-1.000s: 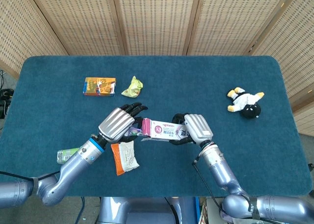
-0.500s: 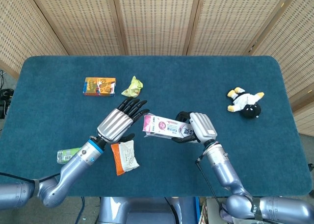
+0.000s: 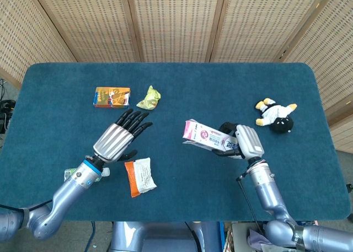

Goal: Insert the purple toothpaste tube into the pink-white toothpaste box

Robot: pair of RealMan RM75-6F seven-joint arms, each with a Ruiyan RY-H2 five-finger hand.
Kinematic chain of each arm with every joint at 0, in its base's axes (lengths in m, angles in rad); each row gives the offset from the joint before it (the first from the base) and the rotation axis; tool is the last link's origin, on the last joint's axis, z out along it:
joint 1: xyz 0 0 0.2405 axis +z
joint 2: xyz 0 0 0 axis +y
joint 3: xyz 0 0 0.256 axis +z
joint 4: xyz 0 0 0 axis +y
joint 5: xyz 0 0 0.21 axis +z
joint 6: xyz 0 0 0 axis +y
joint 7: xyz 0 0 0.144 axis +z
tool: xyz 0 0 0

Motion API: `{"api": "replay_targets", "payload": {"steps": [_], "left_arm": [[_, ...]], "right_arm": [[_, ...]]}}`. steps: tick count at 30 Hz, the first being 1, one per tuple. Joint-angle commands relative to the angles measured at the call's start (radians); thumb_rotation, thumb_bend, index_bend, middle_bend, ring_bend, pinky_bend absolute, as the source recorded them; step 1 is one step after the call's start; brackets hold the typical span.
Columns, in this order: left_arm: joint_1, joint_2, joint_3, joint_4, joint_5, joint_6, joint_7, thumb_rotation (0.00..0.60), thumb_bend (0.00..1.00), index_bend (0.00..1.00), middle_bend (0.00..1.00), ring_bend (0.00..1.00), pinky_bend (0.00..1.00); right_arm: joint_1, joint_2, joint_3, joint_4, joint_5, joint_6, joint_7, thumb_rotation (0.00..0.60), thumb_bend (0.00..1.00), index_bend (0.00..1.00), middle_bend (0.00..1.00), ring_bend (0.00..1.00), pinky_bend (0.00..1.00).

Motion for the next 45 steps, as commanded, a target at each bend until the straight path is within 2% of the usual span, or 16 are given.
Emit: {"api": "replay_targets", "payload": {"steps": [1,6,12,20,24,29,32,35,37,38,40,45], "left_arm": [[0.053,0.035,0.037,0.019,0.035,0.031,-0.064,0.600,0.29,0.11,0.00,0.00,0.00],[0.119,0.065,0.082,0.065,0.100,0.082,-0.126,0.600,0.29,0.11,0.00,0.00,0.00],[0.198,0.077,0.121,0.108,0.162,0.161,-0.156,0.600,0.29,0.10,0.00,0.00,0.00],[0.298,0.048,0.152,0.150,0.231,0.272,-0.159,0.600,0.29,0.09,0.00,0.00,0.00],[0.324,0.032,0.161,0.168,0.254,0.294,-0.149,0.600,0.29,0.09,0.00,0.00,0.00],[0.356,0.010,0.159,0.185,0.263,0.313,-0.135,0.600,0.29,0.09,0.00,0.00,0.00],[0.369,0.000,0.159,0.187,0.265,0.321,-0.146,0.600,0.29,0.09,0.00,0.00,0.00],[0.383,-0.011,0.161,0.197,0.264,0.326,-0.159,0.600,0.29,0.09,0.00,0.00,0.00],[0.393,-0.023,0.160,0.210,0.264,0.326,-0.170,0.600,0.29,0.09,0.00,0.00,0.00],[0.396,-0.027,0.160,0.213,0.265,0.325,-0.174,0.600,0.29,0.09,0.00,0.00,0.00],[0.403,-0.035,0.162,0.223,0.266,0.322,-0.183,0.600,0.29,0.09,0.00,0.00,0.00],[0.420,-0.045,0.156,0.241,0.272,0.330,-0.197,0.600,0.29,0.09,0.00,0.00,0.00]], "right_arm": [[-0.042,0.002,-0.056,0.066,-0.058,0.045,-0.034,0.600,0.00,0.59,0.52,0.43,0.50],[-0.101,-0.011,-0.121,0.147,-0.116,0.112,-0.083,0.600,0.00,0.59,0.52,0.43,0.50],[-0.151,-0.028,-0.162,0.219,-0.137,0.144,-0.128,0.600,0.00,0.59,0.51,0.43,0.50],[-0.187,-0.051,-0.173,0.296,-0.108,0.108,-0.140,0.600,0.00,0.59,0.51,0.43,0.50],[-0.200,-0.064,-0.177,0.324,-0.092,0.089,-0.142,0.600,0.00,0.59,0.50,0.43,0.50],[-0.213,-0.088,-0.183,0.360,-0.064,0.049,-0.159,0.600,0.00,0.59,0.47,0.43,0.46],[-0.217,-0.101,-0.184,0.376,-0.056,0.034,-0.163,0.600,0.00,0.58,0.43,0.38,0.41],[-0.218,-0.110,-0.187,0.384,-0.045,0.010,-0.171,0.600,0.00,0.49,0.29,0.21,0.27],[-0.218,-0.113,-0.189,0.388,-0.042,-0.008,-0.178,0.600,0.00,0.39,0.14,0.07,0.14],[-0.219,-0.113,-0.189,0.388,-0.040,-0.013,-0.180,0.600,0.00,0.36,0.10,0.03,0.10],[-0.219,-0.110,-0.189,0.384,-0.037,-0.024,-0.183,0.600,0.00,0.27,0.02,0.00,0.02],[-0.219,-0.094,-0.180,0.368,-0.047,-0.029,-0.192,0.600,0.00,0.12,0.00,0.00,0.00]]}}
